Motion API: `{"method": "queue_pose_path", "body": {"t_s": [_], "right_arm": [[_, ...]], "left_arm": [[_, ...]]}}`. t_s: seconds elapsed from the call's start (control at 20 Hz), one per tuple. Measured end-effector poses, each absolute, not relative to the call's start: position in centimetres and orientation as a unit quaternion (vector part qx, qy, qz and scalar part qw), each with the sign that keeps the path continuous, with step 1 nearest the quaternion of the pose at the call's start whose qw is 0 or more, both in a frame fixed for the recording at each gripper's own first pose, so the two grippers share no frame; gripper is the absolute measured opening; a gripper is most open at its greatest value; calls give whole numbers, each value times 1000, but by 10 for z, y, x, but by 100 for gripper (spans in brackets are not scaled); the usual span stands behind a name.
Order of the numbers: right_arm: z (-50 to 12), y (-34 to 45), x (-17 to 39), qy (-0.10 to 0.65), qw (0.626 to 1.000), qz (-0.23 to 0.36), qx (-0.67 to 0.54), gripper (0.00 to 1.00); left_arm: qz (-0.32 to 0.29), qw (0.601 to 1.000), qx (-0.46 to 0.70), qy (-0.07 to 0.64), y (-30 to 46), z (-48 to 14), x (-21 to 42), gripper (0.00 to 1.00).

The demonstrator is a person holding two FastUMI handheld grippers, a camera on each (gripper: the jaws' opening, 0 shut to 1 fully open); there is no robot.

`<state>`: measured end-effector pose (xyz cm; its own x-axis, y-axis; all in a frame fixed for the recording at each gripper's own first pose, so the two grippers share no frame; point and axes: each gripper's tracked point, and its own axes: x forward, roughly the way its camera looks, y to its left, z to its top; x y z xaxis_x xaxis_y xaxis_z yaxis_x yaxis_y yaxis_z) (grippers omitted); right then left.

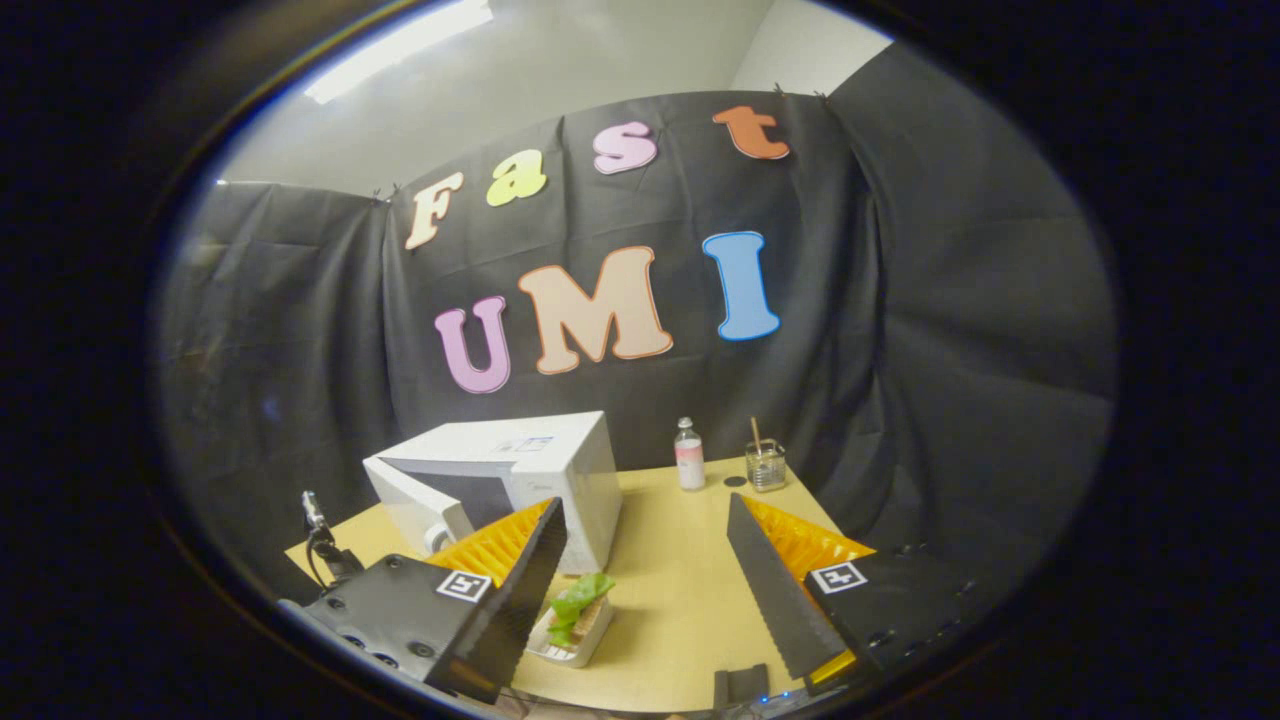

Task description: Open the microwave oven with the left hand, put the food in, and close the microwave oven.

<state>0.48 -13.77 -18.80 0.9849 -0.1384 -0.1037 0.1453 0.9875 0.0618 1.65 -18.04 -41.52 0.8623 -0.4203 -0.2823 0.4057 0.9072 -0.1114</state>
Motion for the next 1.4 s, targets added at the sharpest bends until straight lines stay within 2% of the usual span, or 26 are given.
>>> {"method": "queue_pose_path", "body": {"t_s": [0.05, 0.2, 0.25, 0.3, 0.35, 0.45, 0.5, 0.55, 0.6, 0.65, 0.7, 0.8, 1.1, 1.4], "right_arm": [[-189, -135, 5, 50, 996, -68, 35, 91], [-193, -128, 3, 52, 996, -62, 33, 91], [-195, -125, 3, 53, 996, -60, 32, 99], [-196, -123, 3, 54, 996, -57, 31, 91], [-198, -120, 1, 56, 997, -55, 30, 99], [-203, -118, 0, 60, 996, -51, 28, 99], [-207, -117, 0, 65, 996, -51, 27, 99], [-211, -118, -1, 69, 996, -52, 27, 91], [-215, -119, -1, 74, 996, -52, 25, 99], [-219, -118, 0, 78, 995, -53, 25, 91], [-222, -119, 1, 81, 995, -54, 25, 91], [-229, -119, 3, 88, 994, -52, 28, 91], [-247, -119, 11, 104, 993, -48, 36, 92], [-267, -110, 21, 122, 991, -33, 48, 92]], "left_arm": [[-213, 965, -23, 153, -176, -415, 11, 15], [-213, 964, -22, 159, -166, -414, -4, 19], [-214, 963, -22, 160, -162, -413, -7, 20], [-213, 963, -24, 163, -159, -414, -10, 23], [-206, 963, -28, 170, -153, -414, -11, 24], [-189, 963, -38, 187, -138, -416, -16, 31], [-180, 964, -39, 193, -132, -417, -20, 43], [-171, 964, -42, 197, -124, -417, -22, 55], [-165, 965, -44, 201, -116, -417, -24, 69], [-162, 964, -48, 205, -111, -418, -26, 77], [-156, 964, -52, 209, -107, -418, -29, 89], [-149, 963, -64, 217, -97, -419, -35, 100], [-106, 961, -107, 231, -50, -411, -67, 100], [3, 974, -64, 219, 34, -400, -101, 100]]}}
